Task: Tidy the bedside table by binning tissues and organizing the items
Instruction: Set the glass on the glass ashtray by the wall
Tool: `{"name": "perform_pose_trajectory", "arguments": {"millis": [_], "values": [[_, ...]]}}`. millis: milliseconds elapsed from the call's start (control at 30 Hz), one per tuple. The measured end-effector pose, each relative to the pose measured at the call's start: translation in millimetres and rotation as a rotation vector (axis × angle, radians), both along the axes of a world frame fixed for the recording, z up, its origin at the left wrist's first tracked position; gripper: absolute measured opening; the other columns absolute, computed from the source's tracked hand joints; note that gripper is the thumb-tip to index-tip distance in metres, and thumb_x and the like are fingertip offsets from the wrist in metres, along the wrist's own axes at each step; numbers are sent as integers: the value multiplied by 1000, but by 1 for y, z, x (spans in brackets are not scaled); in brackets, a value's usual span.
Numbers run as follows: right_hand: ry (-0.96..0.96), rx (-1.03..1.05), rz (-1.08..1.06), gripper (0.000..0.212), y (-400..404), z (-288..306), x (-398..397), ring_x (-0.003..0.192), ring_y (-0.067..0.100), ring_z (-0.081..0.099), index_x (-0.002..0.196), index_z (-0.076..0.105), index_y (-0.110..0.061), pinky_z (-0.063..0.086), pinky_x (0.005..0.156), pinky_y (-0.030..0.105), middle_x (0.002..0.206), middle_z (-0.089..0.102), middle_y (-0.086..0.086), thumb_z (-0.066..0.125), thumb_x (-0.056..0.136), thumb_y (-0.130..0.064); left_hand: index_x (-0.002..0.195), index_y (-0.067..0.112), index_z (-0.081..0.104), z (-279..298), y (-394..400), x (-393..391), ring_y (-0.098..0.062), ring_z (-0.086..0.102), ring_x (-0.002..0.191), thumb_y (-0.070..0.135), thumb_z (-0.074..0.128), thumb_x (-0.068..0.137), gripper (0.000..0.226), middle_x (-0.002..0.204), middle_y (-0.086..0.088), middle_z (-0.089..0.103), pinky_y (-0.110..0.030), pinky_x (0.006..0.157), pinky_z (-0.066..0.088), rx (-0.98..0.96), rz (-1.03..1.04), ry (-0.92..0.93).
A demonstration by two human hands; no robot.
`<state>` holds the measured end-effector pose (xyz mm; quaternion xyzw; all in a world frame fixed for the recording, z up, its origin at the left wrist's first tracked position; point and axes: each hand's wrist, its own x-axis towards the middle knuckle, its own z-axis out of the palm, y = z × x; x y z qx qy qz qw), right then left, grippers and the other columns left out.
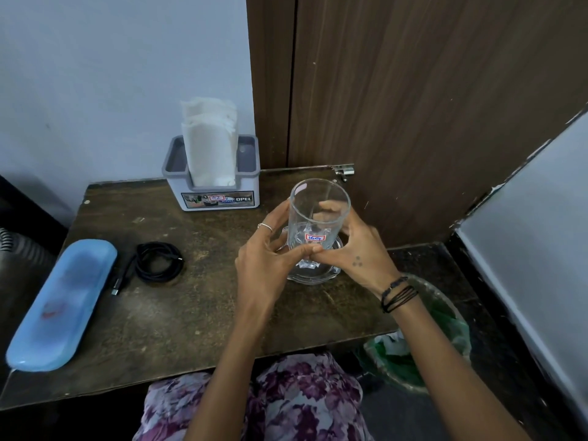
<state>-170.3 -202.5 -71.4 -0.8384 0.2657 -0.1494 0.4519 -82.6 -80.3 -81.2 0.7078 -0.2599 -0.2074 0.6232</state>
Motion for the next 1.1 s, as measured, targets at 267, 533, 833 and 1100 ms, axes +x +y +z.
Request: {"name": "perform_pose_trajectory", "arguments": {"millis": [267,533,833,1100], "values": [[-5,23,7,78,1,-5,-3,116,7,54,128,42,-29,43,103,35,121,62,-9,83,61,-33,120,51,48,-3,4,-4,14,60,95,19,84,61,76,109,29,60,-14,84,52,7,-3,-41],[23,129,36,97,3,-8,-10,129,-1,33,143,24,-33,28,110,24,144,39,-14,81,64,-30,140,34,37,-4,14,-3,6,41,119,25,80,68,84,131,21,47,1,90,34,207,-46,-194],[-46,319,-100,110,20,-40,-28,137,1,25,147,13,-21,25,114,26,153,25,-5,83,63,-15,138,17,45,-20,21,-9,-3,39,131,12,79,70,76,144,0,45,-13,107,27,308,-68,-161],[-118,354,-105,103,8,-43,-17,139,8,27,147,15,-17,27,116,33,152,29,-1,80,67,-9,137,16,44,-26,8,1,-8,45,130,10,80,68,78,139,3,49,-30,112,36,233,-32,-65]]}}
